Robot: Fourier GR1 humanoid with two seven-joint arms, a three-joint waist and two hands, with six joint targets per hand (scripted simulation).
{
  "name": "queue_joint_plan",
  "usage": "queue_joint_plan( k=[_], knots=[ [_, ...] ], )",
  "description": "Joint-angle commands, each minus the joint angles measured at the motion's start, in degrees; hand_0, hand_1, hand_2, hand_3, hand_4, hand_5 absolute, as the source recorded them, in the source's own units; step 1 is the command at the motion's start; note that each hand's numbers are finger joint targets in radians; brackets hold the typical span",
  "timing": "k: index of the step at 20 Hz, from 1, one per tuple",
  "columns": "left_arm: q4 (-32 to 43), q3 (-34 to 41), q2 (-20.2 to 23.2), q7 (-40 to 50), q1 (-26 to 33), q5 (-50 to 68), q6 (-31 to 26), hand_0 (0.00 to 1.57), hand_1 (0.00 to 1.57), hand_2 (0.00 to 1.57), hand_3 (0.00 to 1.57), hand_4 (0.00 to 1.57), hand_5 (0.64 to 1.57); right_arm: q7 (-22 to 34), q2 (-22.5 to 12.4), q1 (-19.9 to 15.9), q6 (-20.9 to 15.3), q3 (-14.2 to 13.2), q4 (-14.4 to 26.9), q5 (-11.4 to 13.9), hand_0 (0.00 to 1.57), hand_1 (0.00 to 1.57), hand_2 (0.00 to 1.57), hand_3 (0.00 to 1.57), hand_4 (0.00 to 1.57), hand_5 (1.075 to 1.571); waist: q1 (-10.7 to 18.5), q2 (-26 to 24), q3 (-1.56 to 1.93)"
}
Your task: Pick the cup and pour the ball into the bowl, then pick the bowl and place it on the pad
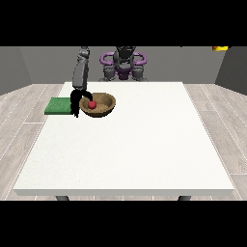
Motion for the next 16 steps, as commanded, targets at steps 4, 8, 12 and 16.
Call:
queue_joint_plan(
  k=[4,8,12,16],
  knots=[
    [2.4,2.9,5.3,1.2,0.4,4.0,-3.8,0.00,0.00,0.00,0.00,1.02,1.545,1.5,1.9,-4.6,-3.3,1.1,3.4,0.4,0.00,0.00,0.00,0.00,0.47,1.547,-0.5,0.3,0.85],
    [1.1,4.1,6.0,0.4,0.3,4.5,-3.4,0.00,0.00,0.00,0.00,1.02,1.535,2.9,-0.3,-0.8,-10.3,-1.7,6.5,0.6,0.88,0.88,0.58,0.00,0.61,1.514,1.2,3.9,0.86],
    [-0.2,3.9,5.4,1.3,-0.3,6.6,-4.4,0.00,0.00,0.00,0.00,1.03,1.529,3.3,-3.1,3.9,-13.4,0.3,7.4,4.4,1.57,1.57,1.57,1.57,0.94,1.471,2.3,4.9,0.79],
    [-0.2,4.1,5.6,1.9,-0.3,7.1,-4.1,0.00,0.00,0.00,0.00,1.11,1.519,5.5,-5.9,4.5,-15.2,0.9,5.7,5.1,1.57,1.57,1.57,1.41,0.92,1.525,2.7,3.6,0.73]
  ],
)
